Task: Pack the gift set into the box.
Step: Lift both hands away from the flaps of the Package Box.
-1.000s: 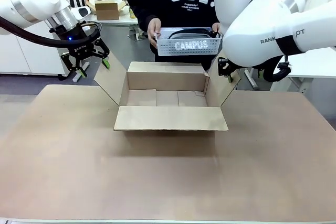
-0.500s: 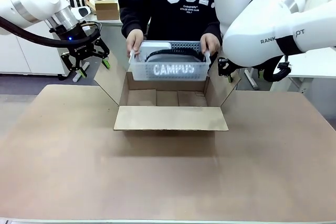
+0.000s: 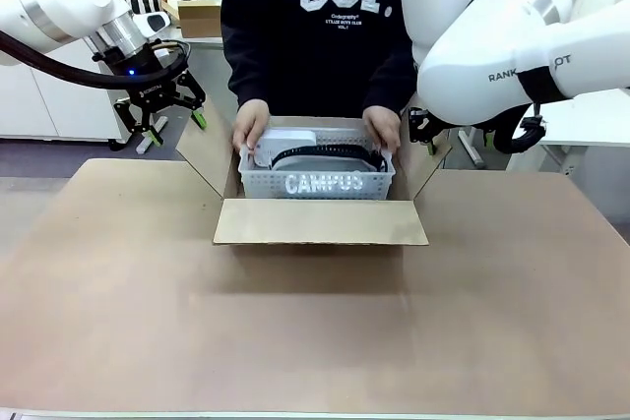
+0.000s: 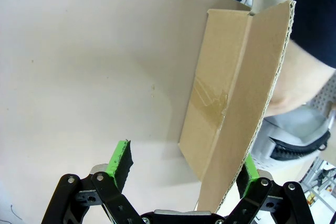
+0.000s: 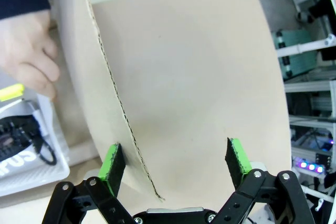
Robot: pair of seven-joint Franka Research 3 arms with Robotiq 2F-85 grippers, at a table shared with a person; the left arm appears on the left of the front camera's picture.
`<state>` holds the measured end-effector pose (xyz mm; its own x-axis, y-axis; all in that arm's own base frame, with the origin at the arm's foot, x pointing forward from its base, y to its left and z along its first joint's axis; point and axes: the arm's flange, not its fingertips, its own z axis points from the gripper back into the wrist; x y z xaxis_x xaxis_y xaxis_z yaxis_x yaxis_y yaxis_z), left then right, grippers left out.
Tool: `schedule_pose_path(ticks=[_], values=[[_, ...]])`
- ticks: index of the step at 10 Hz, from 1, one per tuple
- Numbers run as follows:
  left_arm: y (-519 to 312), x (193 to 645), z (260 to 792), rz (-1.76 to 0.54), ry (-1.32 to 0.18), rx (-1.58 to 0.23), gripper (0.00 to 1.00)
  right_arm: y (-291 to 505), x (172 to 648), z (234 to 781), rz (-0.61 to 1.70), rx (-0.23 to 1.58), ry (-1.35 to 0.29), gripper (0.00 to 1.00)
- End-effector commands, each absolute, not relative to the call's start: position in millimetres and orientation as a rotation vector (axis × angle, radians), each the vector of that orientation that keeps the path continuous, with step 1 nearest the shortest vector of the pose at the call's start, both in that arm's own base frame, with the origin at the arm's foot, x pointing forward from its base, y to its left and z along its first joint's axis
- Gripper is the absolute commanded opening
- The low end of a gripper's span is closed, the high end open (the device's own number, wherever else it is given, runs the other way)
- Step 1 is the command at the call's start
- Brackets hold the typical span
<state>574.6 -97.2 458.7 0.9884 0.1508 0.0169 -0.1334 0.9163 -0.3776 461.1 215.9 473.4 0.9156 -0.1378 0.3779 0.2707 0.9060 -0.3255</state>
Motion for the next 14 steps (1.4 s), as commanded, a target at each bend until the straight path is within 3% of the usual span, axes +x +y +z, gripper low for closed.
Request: schedule_pose_path(ticks=[1, 14], values=[[-97.6, 572.9, 460.3, 0.162, -0.053, -0.363, 1.0, 215.0, 462.7, 475.7, -0.216, -0.381, -0.36, 1.0], [-97.6, 572.9, 460.3, 0.162, -0.053, -0.363, 1.0, 215.0, 462.7, 475.7, -0.216, -0.381, -0.36, 1.0]])
